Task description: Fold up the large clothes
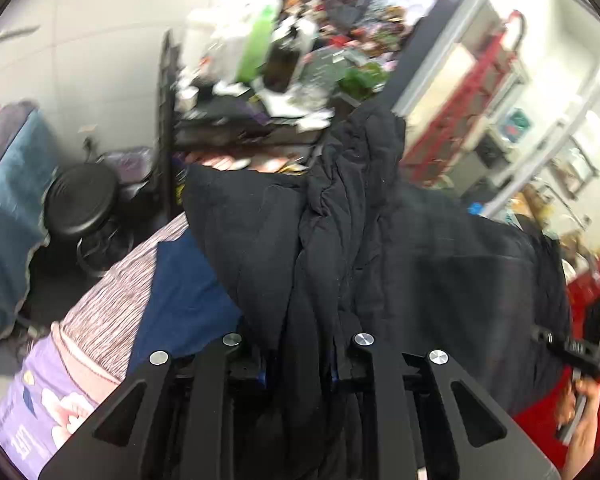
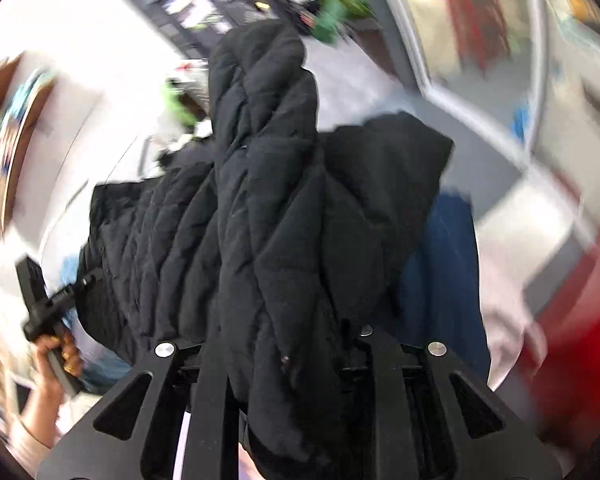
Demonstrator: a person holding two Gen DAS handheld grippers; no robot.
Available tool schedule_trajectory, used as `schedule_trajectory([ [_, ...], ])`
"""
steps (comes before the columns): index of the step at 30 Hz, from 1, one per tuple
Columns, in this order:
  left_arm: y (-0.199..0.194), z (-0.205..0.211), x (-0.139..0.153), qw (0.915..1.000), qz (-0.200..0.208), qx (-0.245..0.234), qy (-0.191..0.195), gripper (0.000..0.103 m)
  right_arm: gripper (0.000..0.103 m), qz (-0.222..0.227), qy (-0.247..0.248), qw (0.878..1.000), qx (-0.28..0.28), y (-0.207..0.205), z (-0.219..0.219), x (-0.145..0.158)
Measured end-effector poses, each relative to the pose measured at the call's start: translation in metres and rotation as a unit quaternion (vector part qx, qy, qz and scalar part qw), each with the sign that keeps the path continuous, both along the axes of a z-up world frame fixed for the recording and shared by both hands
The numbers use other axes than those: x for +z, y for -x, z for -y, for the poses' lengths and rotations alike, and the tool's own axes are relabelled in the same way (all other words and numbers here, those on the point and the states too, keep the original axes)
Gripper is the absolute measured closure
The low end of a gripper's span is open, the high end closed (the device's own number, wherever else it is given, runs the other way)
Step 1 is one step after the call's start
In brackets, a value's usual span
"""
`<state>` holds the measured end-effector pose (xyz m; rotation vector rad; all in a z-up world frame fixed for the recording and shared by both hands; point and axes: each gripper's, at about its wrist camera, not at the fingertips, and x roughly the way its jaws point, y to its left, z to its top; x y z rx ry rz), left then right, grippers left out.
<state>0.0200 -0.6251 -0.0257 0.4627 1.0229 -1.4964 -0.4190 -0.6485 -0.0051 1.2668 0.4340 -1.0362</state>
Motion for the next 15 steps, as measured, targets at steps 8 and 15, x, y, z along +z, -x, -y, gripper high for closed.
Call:
schedule_trajectory([
  [8, -0.026, 0.027, -0.05, 0.9966, 0.051, 0.025, -0.059, 0.063, 0.058, 0.02, -0.028, 0.999, -0.037, -0.004, 0.013, -0.056],
  [15, -0.043, 0.03, -0.07, 0.9956, 0.028, 0.059, -0.068, 0.041, 0.052, 0.068, -0.036, 0.996, -0.045, 0.022, 0.006, -0.08],
])
